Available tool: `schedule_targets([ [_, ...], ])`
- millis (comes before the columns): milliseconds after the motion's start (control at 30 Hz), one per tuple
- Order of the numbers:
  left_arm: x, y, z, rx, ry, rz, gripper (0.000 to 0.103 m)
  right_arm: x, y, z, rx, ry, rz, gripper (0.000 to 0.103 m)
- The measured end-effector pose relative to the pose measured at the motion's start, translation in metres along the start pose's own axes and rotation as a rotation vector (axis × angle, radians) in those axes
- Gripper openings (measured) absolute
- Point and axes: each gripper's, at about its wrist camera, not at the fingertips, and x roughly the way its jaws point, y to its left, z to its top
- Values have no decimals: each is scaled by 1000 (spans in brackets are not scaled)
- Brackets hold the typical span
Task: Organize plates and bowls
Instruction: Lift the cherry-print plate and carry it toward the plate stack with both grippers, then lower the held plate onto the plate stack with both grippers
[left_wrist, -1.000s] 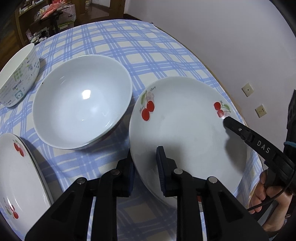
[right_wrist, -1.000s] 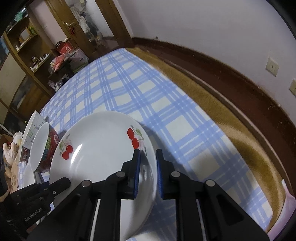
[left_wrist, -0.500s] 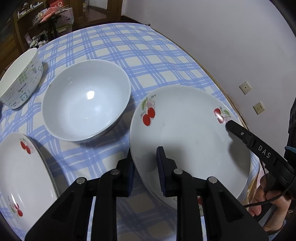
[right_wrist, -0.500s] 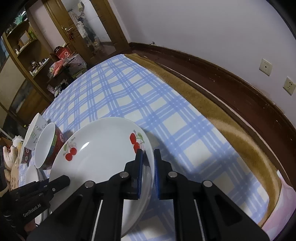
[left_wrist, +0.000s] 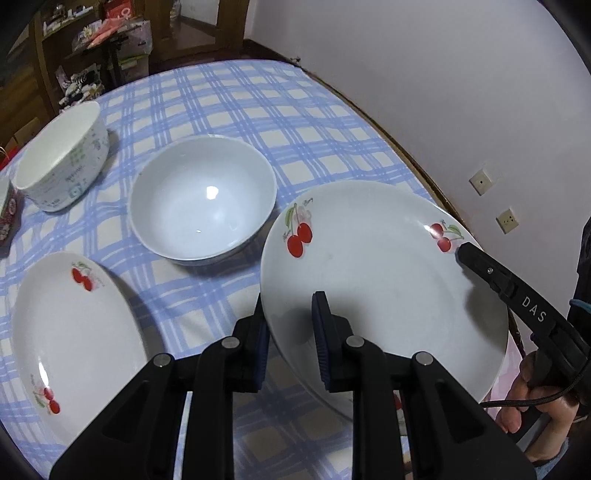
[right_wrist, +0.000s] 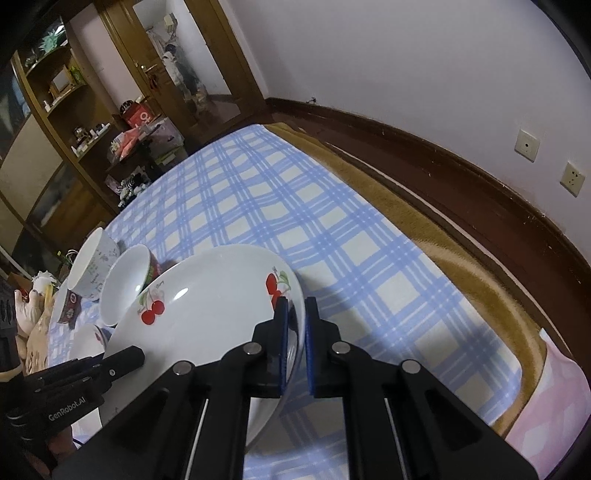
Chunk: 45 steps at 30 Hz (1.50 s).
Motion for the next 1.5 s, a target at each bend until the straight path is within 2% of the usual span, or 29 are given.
schedule_targets([
  [300, -48, 17, -8, -9, -71, 30, 21, -29, 33, -2, -52, -53, 43, 9],
  [567, -108, 58, -19, -46, -154, 91, 21, -53, 99, -11, -146, -100, 131, 10],
  [933, -172, 125, -46, -93, -221, 188, 21, -68, 184, -39, -248, -124, 239, 10],
  [1233, -189, 167, -67, -141, -237, 203, 21, -68, 226, -62, -293, -138, 276, 10],
  [1500, -176, 191, -82, -178, -223, 210, 22, -53, 242, -78, -328, -108, 276, 11],
])
